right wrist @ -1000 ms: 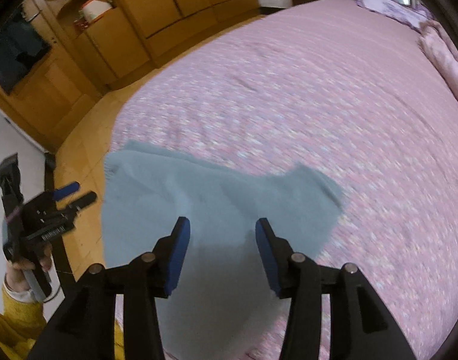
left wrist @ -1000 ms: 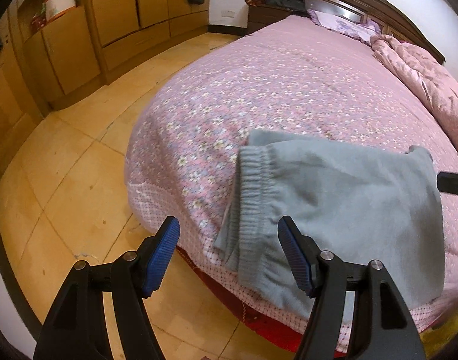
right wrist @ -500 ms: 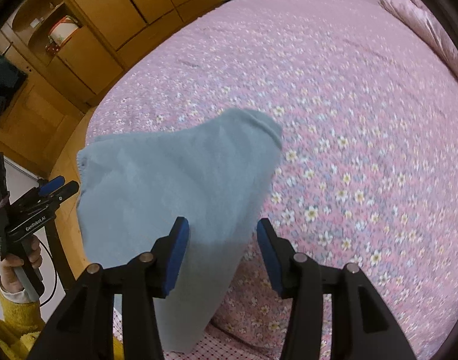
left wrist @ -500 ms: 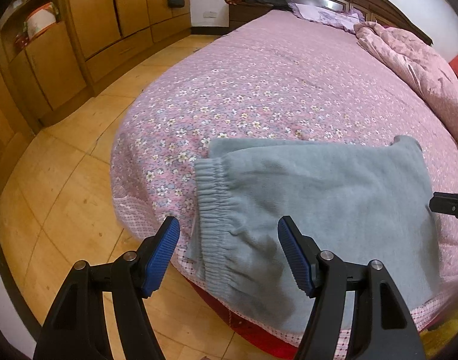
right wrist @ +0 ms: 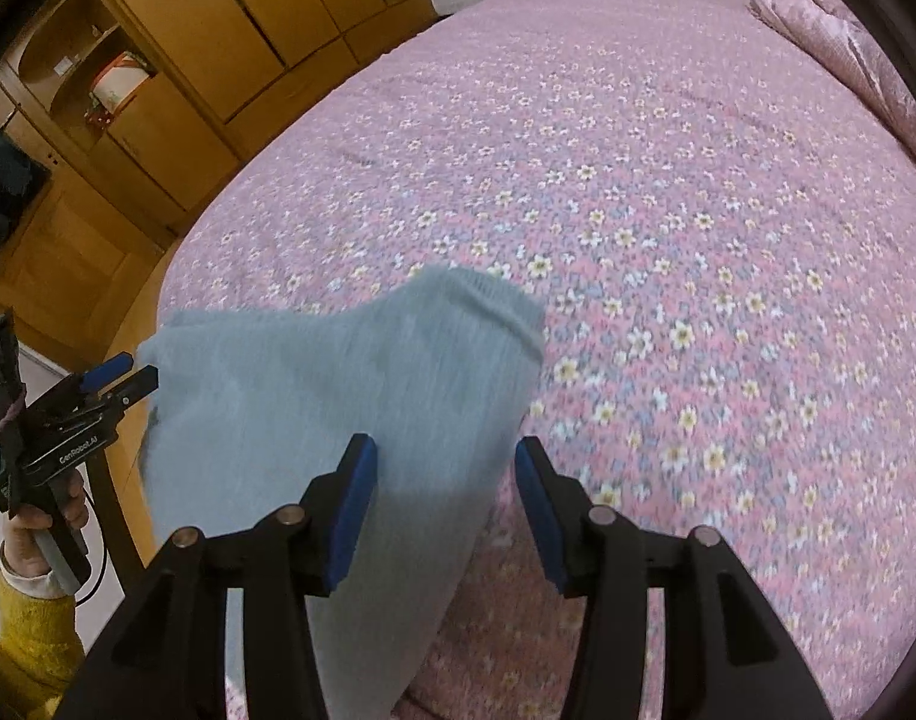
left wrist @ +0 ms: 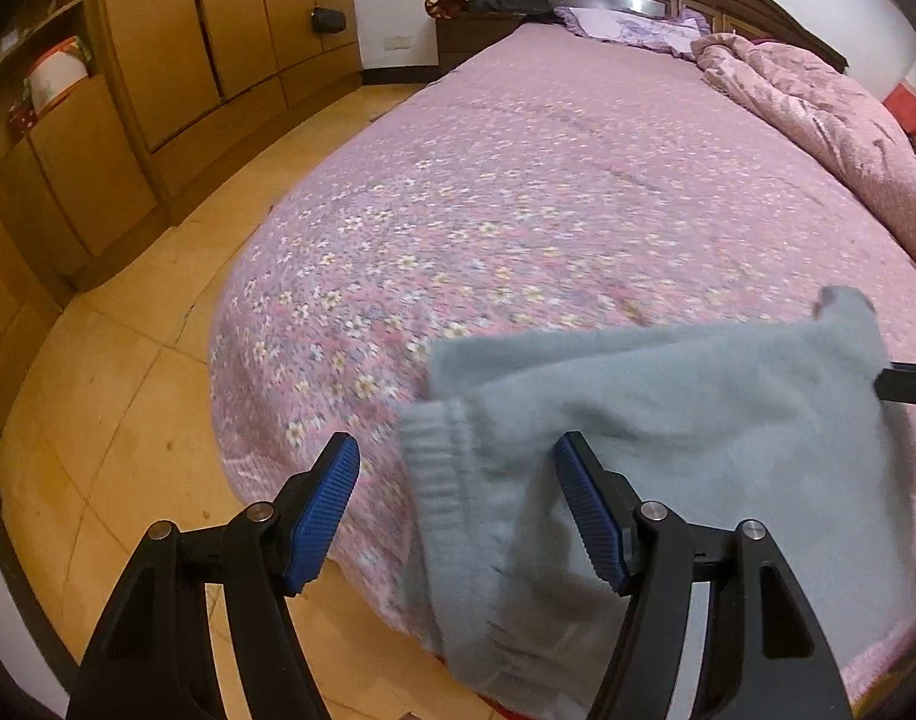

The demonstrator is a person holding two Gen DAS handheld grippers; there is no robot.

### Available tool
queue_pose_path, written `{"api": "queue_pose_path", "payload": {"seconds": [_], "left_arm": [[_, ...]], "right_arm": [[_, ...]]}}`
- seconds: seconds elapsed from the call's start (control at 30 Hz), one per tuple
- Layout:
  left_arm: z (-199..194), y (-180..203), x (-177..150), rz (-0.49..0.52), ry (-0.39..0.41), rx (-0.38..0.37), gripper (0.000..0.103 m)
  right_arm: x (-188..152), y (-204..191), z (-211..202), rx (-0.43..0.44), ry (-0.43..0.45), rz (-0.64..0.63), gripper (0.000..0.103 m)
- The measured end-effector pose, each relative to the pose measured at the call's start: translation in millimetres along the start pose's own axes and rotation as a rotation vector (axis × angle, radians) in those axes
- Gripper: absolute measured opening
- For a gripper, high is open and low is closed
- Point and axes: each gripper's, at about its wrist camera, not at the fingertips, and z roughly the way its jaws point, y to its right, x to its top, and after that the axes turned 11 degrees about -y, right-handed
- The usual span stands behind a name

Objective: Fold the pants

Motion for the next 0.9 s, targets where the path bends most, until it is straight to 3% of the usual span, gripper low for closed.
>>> {"api": "queue_pose_path", "payload": {"seconds": [0.3, 0.5, 0.57, 0.6, 0.63, 0.67, 0.7, 0.73, 0.77, 0.9], "left_arm": [[32.6, -16.0, 10.8, -0.002, -0.027, -0.098, 0.078], [46.3, -32.4, 11.0, -0.120, -0.052, -0.255, 0.077], [47.7, -34.3, 8.6, -0.149, -0.051, -0.304, 0.069], [47.2, -33.9, 7.8, -0.147, -0.046, -0.319, 0.059], [45.9, -32.3, 6.4, -0.133, -0.032, -0.342, 0.049], [43.9, -30.3, 5.1, -0.121, -0.020, -0.349, 0.047], [41.7, -28.5, 3.6, -0.114, -0.007, -0.340, 0.043], [38.4, -26.7, 1.4, -0.102, 0.003, -0.351, 0.026], [34.9, -25.4, 0.1, -0.098, 0.010, -0.385, 0.019], [16.9, -16.6, 2.5, -0.085, 0.064, -0.346, 0.015]], "right_arm": [[12.3, 4.5, 17.5, 0.045, 0.016, 0.006, 0.058], [12.4, 4.3, 19.6, 0.073, 0.051, -0.002, 0.063], [15.6, 1.7, 21.7, 0.091, 0.059, -0.009, 0.063], [17.3, 1.4, 22.5, 0.105, 0.064, -0.008, 0.062], [19.6, 1.7, 23.4, 0.117, 0.068, -0.004, 0.056], [22.0, 2.0, 24.3, 0.130, 0.070, 0.000, 0.037], [24.0, 1.9, 24.8, 0.144, 0.071, 0.000, 0.027], [21.7, 0.1, 23.0, 0.164, 0.070, -0.002, 0.021], [19.9, -1.3, 19.5, 0.182, 0.082, -0.003, 0.020], [18.7, -9.8, -3.5, 0.220, 0.160, -0.045, 0.019]]}}
